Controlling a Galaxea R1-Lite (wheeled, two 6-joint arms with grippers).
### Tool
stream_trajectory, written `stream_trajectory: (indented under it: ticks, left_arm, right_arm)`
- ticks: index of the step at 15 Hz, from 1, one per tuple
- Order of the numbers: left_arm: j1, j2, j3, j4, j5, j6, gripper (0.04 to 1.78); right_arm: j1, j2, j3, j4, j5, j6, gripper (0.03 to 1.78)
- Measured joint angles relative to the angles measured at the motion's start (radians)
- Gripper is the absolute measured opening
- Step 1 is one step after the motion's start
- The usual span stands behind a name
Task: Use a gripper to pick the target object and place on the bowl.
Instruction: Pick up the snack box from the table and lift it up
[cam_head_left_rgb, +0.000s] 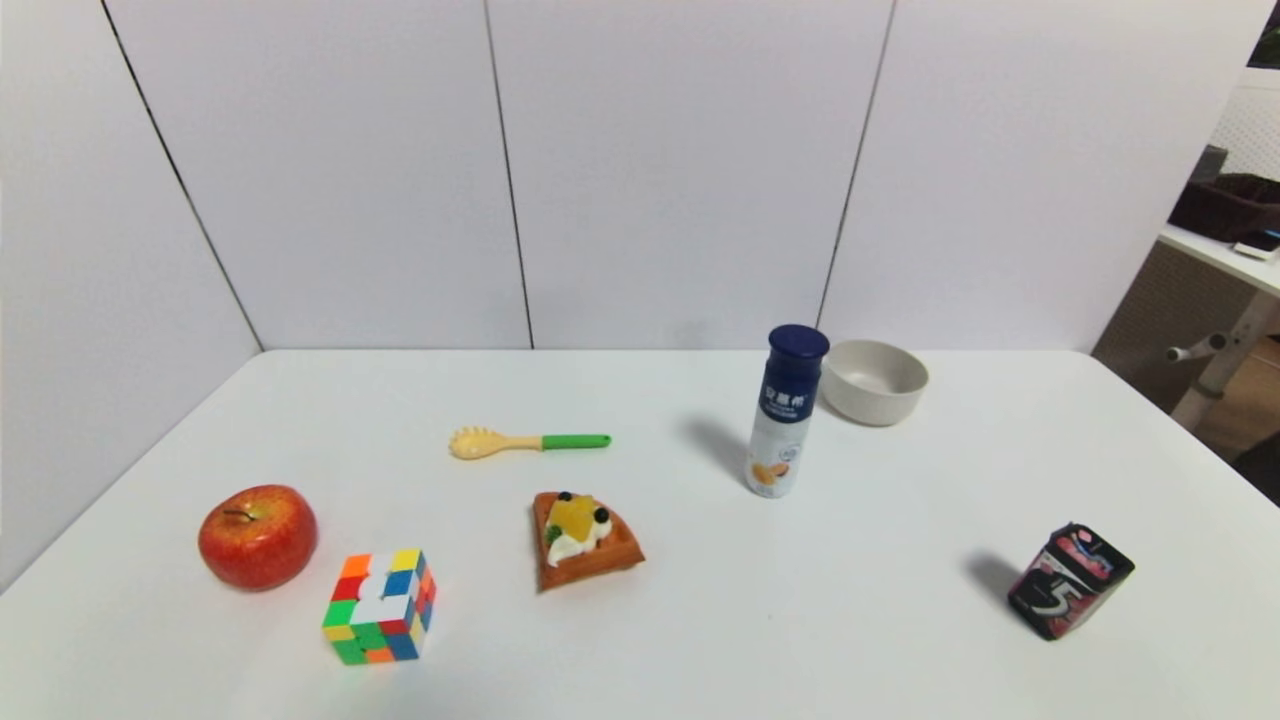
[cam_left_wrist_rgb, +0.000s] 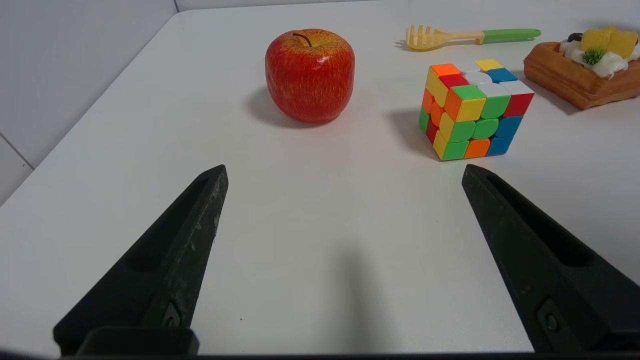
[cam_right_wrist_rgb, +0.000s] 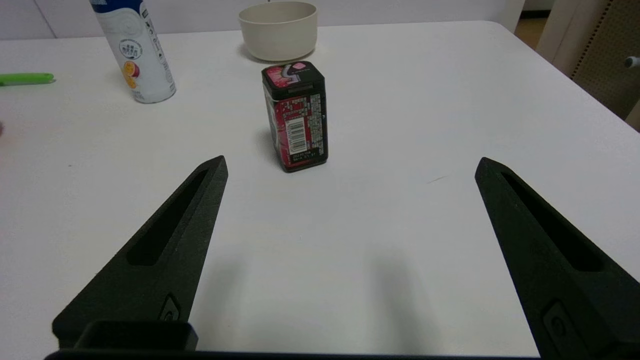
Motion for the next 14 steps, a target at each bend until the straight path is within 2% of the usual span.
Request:
stream_trajectory:
  ticks: [10, 14]
  left_arm:
    - [0.0, 0.0, 0.0, 0.0, 0.0, 0.0, 1.69]
    - [0.0, 0.0, 0.0, 0.0, 0.0, 0.0, 1.69]
  right_arm:
    - [0.0, 0.016, -0.012, 0.034, 0.004, -0.013, 1.71]
    - [-0.005, 0.159, -0.159, 0.094, 0.012, -0.019, 1.71]
